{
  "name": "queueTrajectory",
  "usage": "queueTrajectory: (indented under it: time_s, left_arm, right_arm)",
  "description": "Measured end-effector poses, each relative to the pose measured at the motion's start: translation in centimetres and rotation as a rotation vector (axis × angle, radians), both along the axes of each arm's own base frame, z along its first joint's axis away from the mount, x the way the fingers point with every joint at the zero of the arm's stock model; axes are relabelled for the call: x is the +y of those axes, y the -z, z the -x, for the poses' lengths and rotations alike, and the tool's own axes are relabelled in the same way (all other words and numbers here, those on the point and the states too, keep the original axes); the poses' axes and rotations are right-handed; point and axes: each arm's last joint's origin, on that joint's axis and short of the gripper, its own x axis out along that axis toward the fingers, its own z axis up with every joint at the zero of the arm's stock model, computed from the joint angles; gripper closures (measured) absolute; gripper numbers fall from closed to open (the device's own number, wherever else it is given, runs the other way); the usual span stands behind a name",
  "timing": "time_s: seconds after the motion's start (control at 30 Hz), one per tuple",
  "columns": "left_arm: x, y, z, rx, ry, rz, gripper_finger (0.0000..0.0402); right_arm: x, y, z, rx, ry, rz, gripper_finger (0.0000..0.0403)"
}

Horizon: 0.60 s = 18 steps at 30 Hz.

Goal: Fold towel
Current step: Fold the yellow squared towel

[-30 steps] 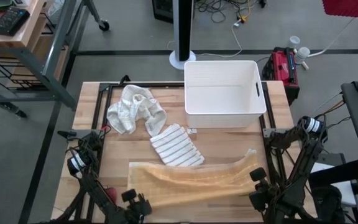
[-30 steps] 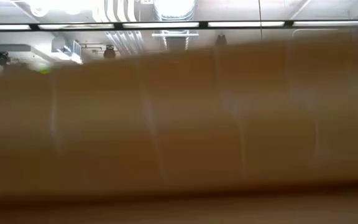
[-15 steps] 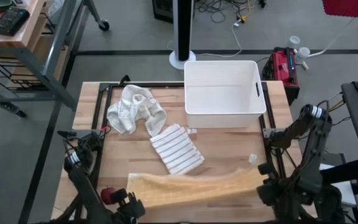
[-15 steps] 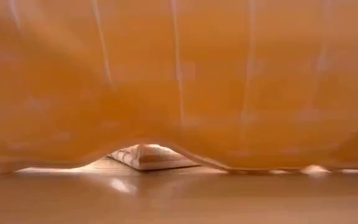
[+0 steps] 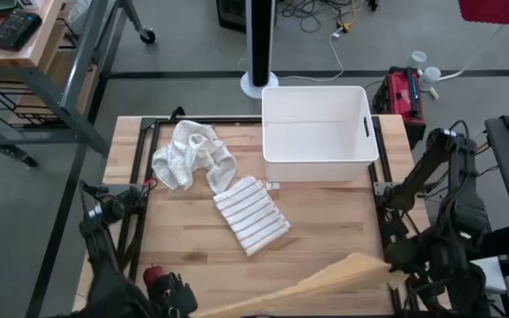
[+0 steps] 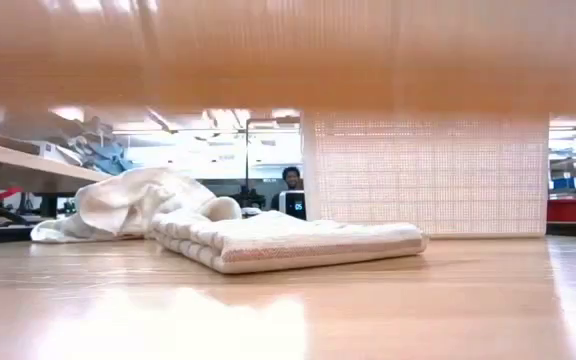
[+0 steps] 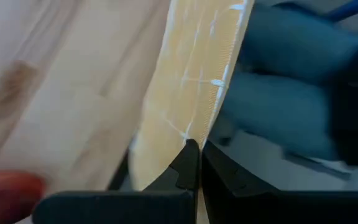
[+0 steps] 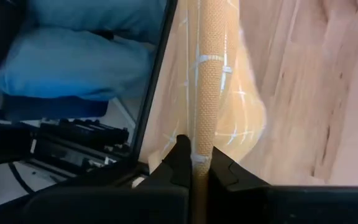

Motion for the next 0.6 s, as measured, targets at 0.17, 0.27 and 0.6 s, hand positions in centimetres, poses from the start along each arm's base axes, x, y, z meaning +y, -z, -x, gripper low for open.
queueTrajectory:
  time_s: [0.17,0.27,0.6]
  left_arm:
    - [1.4,-1.2,0.9,-0.019,-0.040,0.011,0.0401]
    - [2.0,-1.0,1.2,0.031,-0.041,-0.039,0.0401]
    - [2.7,0.4,1.7,0.129,-0.088,-0.074,0.0401]
  right_arm:
    - [0.1,0.0,-0.1,-0.049,-0.011,0.024,0.0401]
    - [0.0,0.2,-0.2,-0.088,-0.009,0.072,0.0401]
    - [-1.1,0.8,0.2,-0.035,-0.004,0.211,0.0401]
